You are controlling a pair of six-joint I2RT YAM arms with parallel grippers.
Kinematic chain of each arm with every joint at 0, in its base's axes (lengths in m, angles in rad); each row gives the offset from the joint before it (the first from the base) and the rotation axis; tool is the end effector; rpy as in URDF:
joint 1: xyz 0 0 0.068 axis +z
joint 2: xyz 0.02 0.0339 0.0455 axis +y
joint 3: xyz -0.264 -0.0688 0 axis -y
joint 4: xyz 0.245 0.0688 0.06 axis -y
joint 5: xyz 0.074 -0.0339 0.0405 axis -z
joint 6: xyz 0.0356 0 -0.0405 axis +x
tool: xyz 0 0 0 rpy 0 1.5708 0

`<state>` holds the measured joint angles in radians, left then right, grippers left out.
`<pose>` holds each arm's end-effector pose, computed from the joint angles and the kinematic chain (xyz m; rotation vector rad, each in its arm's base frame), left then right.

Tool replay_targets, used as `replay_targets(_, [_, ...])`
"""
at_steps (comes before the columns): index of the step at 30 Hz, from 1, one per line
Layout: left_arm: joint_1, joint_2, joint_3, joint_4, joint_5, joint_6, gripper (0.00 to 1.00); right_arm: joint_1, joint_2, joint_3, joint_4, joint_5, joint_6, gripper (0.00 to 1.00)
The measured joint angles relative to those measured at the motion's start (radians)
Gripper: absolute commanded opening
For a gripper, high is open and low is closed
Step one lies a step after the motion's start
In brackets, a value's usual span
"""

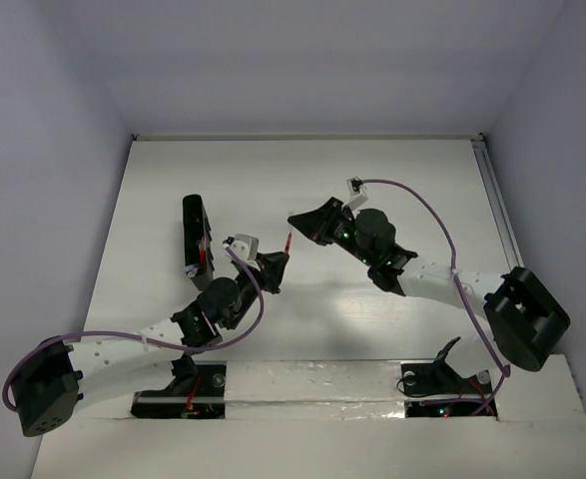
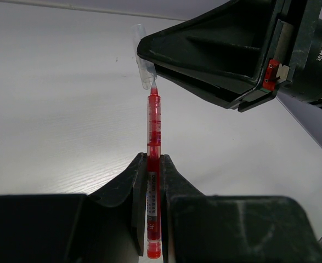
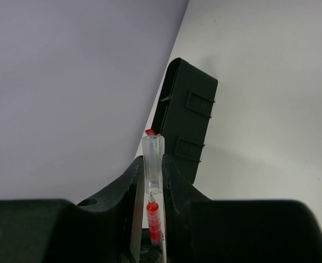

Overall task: Sort the stationery into containers
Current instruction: Close the pen cap on the pen.

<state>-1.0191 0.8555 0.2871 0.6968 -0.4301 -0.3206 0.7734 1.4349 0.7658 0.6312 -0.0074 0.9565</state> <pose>0.1128 -0.1550 0.2451 0.1586 1.4941 -0.7800 0.2310 0.2259 0.2660 0.1567 1.7760 1.3107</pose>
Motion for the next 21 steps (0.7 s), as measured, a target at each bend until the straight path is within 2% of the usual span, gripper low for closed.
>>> replay_targets(21, [0.006,0.0,0.0,-0.016,-0.024,0.0,0.0,0.026,0.0,0.0,-0.001,0.016,-0.028,0.0])
